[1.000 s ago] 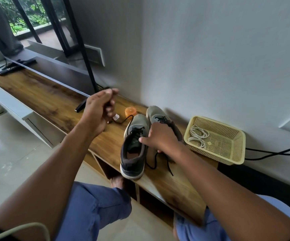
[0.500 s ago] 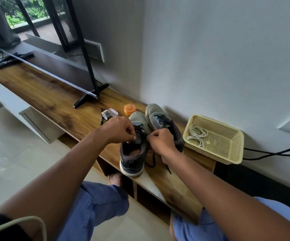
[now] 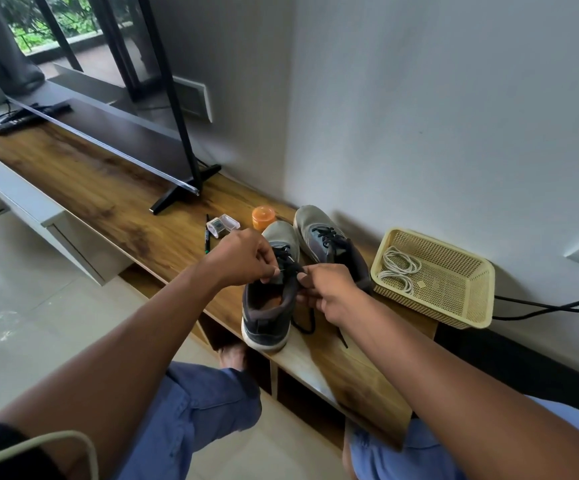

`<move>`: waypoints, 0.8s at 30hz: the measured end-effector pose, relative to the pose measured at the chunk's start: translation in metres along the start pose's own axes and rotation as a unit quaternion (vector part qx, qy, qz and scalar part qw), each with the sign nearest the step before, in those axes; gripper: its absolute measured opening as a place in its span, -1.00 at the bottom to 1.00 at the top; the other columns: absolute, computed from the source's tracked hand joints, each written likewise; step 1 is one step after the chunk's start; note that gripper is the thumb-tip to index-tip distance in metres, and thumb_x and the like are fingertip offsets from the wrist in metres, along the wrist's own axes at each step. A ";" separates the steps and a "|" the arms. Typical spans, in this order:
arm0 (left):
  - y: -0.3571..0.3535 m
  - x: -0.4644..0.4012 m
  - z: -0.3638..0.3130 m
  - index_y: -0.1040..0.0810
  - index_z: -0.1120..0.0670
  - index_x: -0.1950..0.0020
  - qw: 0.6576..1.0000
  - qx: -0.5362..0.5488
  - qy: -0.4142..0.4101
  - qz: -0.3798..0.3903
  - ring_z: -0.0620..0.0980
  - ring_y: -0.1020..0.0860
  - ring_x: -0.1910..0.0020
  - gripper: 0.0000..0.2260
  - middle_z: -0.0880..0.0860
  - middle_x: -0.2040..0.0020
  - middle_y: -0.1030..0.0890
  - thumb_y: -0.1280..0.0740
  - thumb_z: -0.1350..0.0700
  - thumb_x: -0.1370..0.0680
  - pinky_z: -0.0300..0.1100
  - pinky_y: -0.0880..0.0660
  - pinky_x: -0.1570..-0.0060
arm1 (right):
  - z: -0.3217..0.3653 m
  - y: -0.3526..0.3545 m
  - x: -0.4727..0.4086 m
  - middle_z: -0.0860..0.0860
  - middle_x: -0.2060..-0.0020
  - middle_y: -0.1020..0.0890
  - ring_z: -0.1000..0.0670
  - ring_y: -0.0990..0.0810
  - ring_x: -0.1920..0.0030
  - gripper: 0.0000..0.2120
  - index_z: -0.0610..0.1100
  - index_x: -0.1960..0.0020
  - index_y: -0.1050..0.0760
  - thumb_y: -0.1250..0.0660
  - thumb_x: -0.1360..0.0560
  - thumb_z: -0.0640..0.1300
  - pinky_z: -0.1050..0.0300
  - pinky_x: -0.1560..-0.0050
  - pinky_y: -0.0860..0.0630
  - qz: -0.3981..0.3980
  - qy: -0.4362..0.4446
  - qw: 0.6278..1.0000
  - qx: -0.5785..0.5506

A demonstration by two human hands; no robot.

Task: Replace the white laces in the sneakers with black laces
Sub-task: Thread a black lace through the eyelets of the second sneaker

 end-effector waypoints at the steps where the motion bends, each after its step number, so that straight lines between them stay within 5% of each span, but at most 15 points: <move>1: -0.002 0.000 -0.001 -0.72 -0.05 0.18 1.000 -0.006 0.000 -0.009 -0.20 -0.68 0.19 -0.92 -0.11 0.27 -0.72 -0.56 0.07 -0.51 -0.25 -0.60 0.17 | 0.000 0.000 0.001 -0.11 0.23 -0.65 -0.05 -0.61 0.30 -0.79 -0.25 -0.21 -0.62 -0.28 -0.64 -0.30 0.16 0.42 -0.60 -0.003 0.001 1.000 -0.006; 14: -0.015 -0.003 -0.015 -0.66 -0.10 0.20 0.990 -0.112 -0.011 -0.085 -0.16 -0.63 0.20 -0.90 -0.16 0.23 -0.64 -0.50 -0.05 -0.50 -0.08 -0.67 0.14 | 0.004 0.006 0.014 -0.17 0.08 -0.72 -0.15 -0.72 0.05 -0.84 -0.19 0.10 -0.64 -0.44 -0.53 -0.42 -0.11 -0.01 -0.72 0.003 0.082 0.997 0.008; 24: -0.021 -0.005 -0.015 -0.68 -0.08 0.14 0.986 -0.132 -0.006 -0.104 -0.12 -0.60 0.16 -0.91 -0.14 0.19 -0.64 -0.49 -0.04 -0.53 -0.19 -0.49 0.22 | -0.001 0.002 0.009 -0.11 0.14 -0.74 -0.12 -0.75 0.09 -0.86 -0.10 0.10 -0.68 -0.47 -0.51 -0.33 -0.09 0.02 -0.73 -0.008 0.169 0.981 0.096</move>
Point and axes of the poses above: each hand's wrist, its own x-axis away from the middle knuckle, its own y-axis out of the back of the hand, z = x × y, the point moved 1 cm from there along -x, towards the middle knuckle
